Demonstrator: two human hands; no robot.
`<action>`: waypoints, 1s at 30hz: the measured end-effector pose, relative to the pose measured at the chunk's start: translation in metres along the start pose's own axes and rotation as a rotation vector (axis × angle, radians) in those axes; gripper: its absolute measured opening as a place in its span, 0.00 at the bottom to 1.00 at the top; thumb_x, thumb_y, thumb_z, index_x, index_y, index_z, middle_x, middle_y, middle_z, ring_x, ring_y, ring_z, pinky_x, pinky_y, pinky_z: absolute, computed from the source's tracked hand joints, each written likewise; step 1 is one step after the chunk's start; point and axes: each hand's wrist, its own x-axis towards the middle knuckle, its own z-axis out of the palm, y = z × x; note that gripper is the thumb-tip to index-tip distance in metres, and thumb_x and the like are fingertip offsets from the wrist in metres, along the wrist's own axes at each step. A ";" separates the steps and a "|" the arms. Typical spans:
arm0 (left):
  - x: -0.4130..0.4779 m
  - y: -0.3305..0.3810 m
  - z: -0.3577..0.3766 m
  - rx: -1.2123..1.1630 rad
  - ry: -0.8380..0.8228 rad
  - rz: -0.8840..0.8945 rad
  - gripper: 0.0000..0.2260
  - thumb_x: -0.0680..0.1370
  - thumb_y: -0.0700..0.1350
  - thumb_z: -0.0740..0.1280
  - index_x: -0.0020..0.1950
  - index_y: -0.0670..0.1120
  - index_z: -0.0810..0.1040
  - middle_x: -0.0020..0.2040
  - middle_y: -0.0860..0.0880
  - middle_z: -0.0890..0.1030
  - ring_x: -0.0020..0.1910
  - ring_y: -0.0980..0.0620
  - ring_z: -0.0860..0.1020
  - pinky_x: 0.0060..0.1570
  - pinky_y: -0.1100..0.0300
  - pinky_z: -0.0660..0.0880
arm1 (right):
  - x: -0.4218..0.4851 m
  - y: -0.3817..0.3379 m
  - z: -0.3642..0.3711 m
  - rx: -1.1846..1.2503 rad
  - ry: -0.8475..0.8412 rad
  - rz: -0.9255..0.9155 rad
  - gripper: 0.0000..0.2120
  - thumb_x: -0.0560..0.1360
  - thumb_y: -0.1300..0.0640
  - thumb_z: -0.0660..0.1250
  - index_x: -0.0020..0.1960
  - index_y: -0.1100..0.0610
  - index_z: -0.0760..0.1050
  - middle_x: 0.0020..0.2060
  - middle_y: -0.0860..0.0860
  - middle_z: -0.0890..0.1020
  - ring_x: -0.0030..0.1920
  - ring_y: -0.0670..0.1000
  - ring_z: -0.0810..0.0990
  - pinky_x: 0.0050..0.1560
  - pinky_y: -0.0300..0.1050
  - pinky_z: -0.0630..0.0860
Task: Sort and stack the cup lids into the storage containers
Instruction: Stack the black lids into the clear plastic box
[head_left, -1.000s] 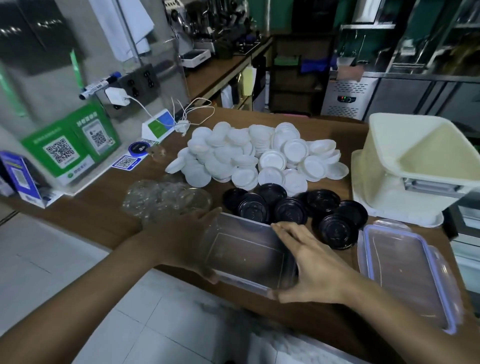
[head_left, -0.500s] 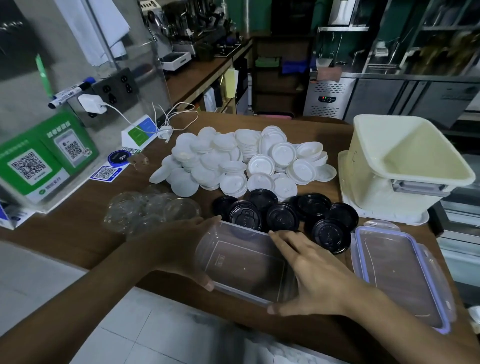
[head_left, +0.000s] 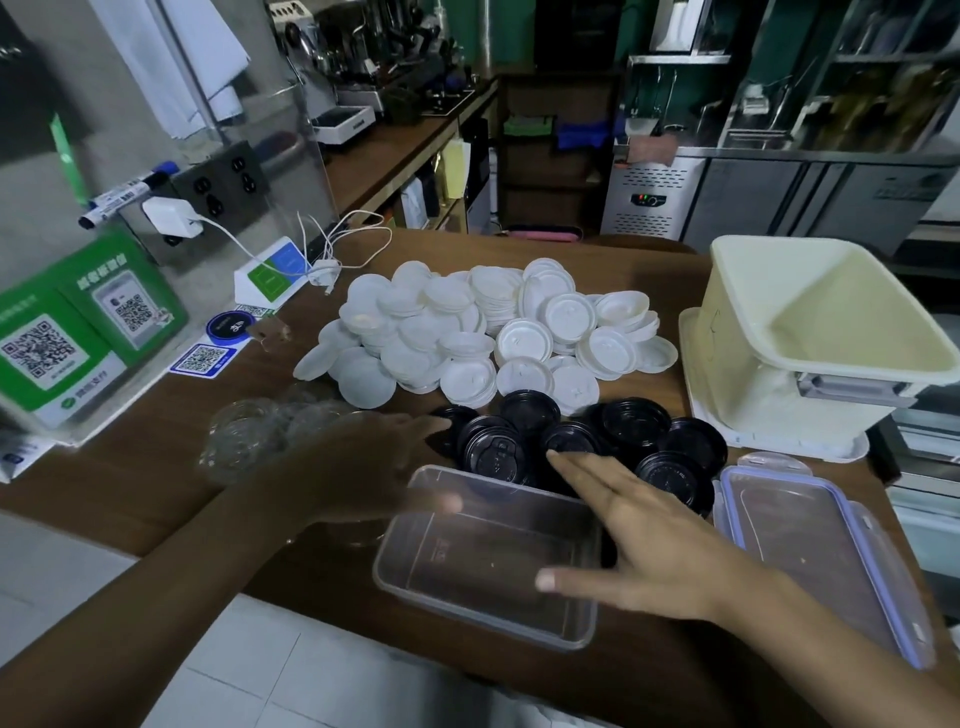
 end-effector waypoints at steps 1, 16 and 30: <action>0.003 0.006 -0.012 -0.036 0.020 0.012 0.37 0.71 0.76 0.67 0.76 0.63 0.69 0.53 0.55 0.82 0.41 0.64 0.74 0.48 0.58 0.80 | 0.006 0.002 -0.003 0.030 0.029 0.008 0.51 0.73 0.23 0.60 0.84 0.48 0.45 0.79 0.40 0.55 0.78 0.38 0.53 0.67 0.21 0.42; 0.106 0.025 -0.018 0.096 -0.028 0.381 0.12 0.79 0.56 0.72 0.59 0.54 0.81 0.46 0.58 0.74 0.50 0.53 0.77 0.43 0.56 0.70 | 0.107 0.025 0.017 0.116 0.259 0.289 0.15 0.73 0.52 0.78 0.58 0.53 0.81 0.46 0.47 0.84 0.47 0.49 0.81 0.51 0.44 0.77; 0.124 0.006 -0.004 -0.035 -0.043 0.449 0.08 0.81 0.49 0.69 0.59 0.52 0.82 0.51 0.56 0.79 0.49 0.54 0.77 0.39 0.61 0.66 | 0.122 0.014 0.026 0.168 0.279 0.427 0.15 0.71 0.53 0.80 0.55 0.52 0.83 0.38 0.43 0.82 0.38 0.43 0.79 0.42 0.32 0.74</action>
